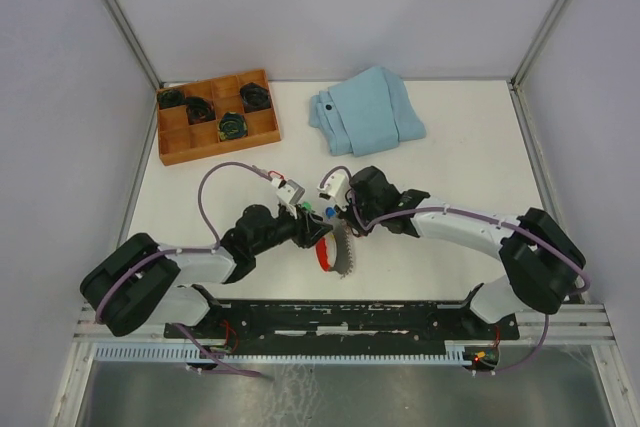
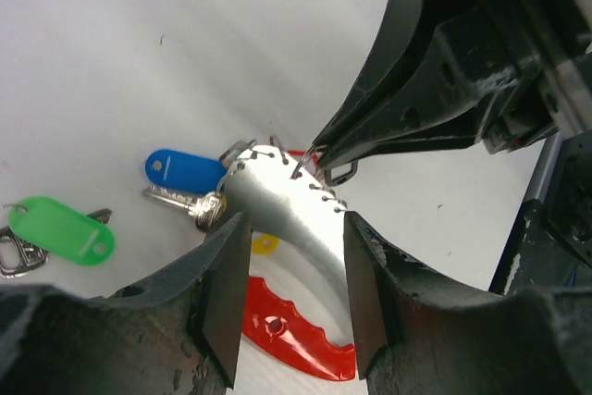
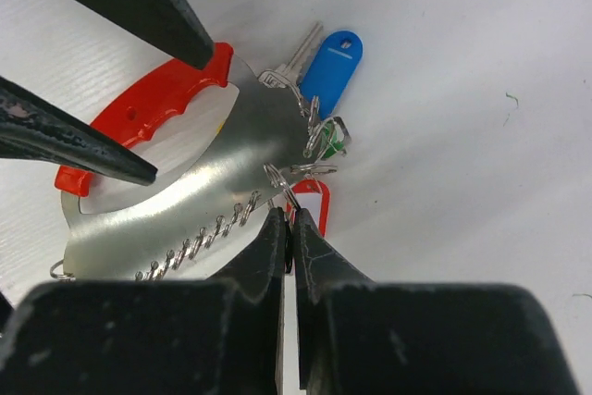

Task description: Put the keys on the keyring

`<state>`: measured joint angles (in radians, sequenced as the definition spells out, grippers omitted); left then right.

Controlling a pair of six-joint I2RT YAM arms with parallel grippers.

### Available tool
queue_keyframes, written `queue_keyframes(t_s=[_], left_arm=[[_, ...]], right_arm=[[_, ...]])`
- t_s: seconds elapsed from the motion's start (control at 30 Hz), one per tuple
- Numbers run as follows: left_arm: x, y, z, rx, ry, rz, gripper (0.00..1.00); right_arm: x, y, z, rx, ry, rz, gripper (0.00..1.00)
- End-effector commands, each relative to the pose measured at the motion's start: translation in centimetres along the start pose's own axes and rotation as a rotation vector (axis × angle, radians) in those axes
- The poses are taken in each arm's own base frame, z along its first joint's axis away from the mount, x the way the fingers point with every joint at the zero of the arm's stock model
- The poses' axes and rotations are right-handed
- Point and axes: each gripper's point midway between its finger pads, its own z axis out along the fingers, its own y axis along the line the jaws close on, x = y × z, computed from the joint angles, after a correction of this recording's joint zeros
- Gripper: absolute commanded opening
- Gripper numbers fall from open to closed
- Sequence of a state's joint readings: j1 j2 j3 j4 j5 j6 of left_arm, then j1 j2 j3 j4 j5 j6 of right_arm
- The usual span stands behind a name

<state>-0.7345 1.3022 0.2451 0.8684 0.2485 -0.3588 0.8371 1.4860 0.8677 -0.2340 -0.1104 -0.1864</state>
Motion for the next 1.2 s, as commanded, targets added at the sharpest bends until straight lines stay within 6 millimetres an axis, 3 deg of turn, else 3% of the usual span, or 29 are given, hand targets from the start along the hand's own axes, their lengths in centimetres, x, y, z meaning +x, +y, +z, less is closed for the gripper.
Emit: queue_keyframes(t_s=[0.0,0.17,0.3,0.53,0.7,0.87,1.0,1.17], left_arm=[[0.4,-0.1,1.0,0.007,0.041,-0.052,0.5],[1.9,0.5,1.7,-0.022,0.134,-0.074,0.5],[3.1,1.1,1.7,-0.067,0.213,-0.064,0.5],[3.7,1.8,1.2,-0.15,0.268,-0.071,0.51],[4.0,2.2,1.4,-0.218,0.322,-0.067,0.56],[4.2,2.2,1.9,-0.264,0.35,-0.039,0.57],[4.3,2.5,2.2,-0.297,0.368,-0.025,0.56],[3.8,2.2,2.7,-0.291,0.361,-0.013,0.52]], right_arm=[[-1.0,-1.9,0.1,0.065,-0.016,0.071,0.07],[0.7,-2.7,0.5,0.094,0.046,0.115,0.09],[1.7,-3.6,0.4,0.138,0.085,0.145,0.19],[2.1,-5.6,-2.2,0.259,0.079,0.213,0.37],[2.0,-5.5,-3.7,0.282,0.039,0.271,0.48],[1.7,-3.9,-3.7,0.21,-0.03,0.332,0.61],[1.8,-2.6,-2.9,0.131,-0.046,0.386,0.6],[1.3,-2.7,-1.1,0.055,-0.085,0.53,0.51]])
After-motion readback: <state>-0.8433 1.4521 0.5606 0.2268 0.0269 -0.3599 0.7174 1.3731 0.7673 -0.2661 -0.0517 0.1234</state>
